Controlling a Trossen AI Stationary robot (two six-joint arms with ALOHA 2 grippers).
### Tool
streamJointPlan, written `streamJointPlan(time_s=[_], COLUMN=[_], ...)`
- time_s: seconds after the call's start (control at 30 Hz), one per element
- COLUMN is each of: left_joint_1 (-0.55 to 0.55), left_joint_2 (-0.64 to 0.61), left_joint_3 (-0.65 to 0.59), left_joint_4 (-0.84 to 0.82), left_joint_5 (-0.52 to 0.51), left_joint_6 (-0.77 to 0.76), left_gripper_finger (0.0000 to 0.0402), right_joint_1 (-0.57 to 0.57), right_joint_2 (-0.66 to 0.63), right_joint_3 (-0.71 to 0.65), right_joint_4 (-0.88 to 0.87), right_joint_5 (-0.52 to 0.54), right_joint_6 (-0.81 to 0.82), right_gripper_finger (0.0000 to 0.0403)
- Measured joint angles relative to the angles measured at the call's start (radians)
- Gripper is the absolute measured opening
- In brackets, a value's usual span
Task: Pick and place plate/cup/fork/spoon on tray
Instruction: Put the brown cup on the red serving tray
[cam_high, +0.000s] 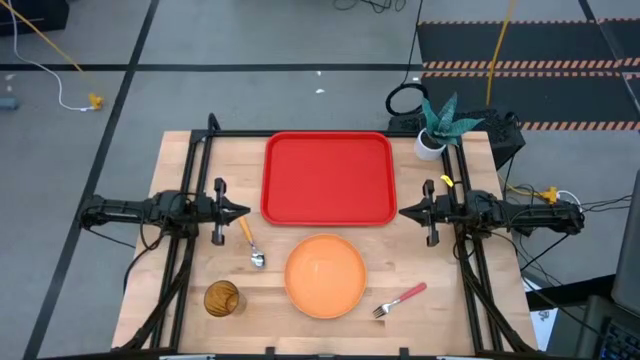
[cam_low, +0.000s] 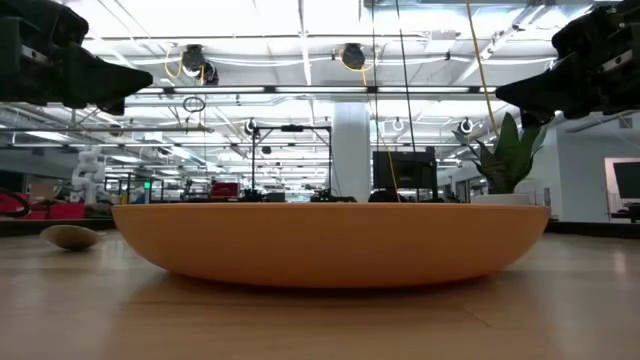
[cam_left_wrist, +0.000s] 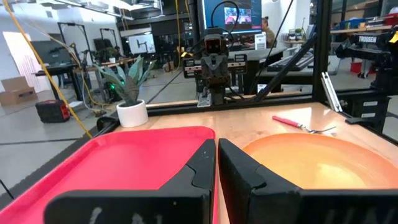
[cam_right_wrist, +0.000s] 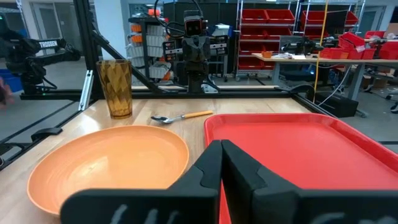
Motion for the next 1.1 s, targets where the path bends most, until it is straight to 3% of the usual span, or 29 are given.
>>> streamJointPlan(time_s=[0.3,0.53,0.7,0.9,1.1], left_joint_1=[0.0,0.0,0.0,0.0,0.0], left_joint_2=[0.0,0.0,0.0,0.0,0.0], left_joint_3=[0.0,0.0,0.0,0.0,0.0], left_joint_4=[0.014,0.026,0.025,0.024,0.024], left_joint_5=[-0.014,-0.015,-0.016,-0.016,-0.016], left_joint_6=[0.038,0.004,0.005,0.005,0.005], left_gripper_finger=[0.0024,0.0024,0.0024,0.0024,0.0024], right_joint_1=[0.0,0.0,0.0,0.0,0.0], right_joint_2=[0.0,0.0,0.001,0.026,0.149], right_joint_3=[0.0,0.003,0.058,0.235,0.521], right_joint_4=[0.02,0.19,0.179,0.162,-0.038], right_joint_5=[-0.005,-0.01,-0.032,-0.034,-0.034], right_joint_6=[-0.037,-0.033,-0.071,-0.067,-0.07], right_gripper_finger=[0.0,0.0,0.0,0.0,0.0])
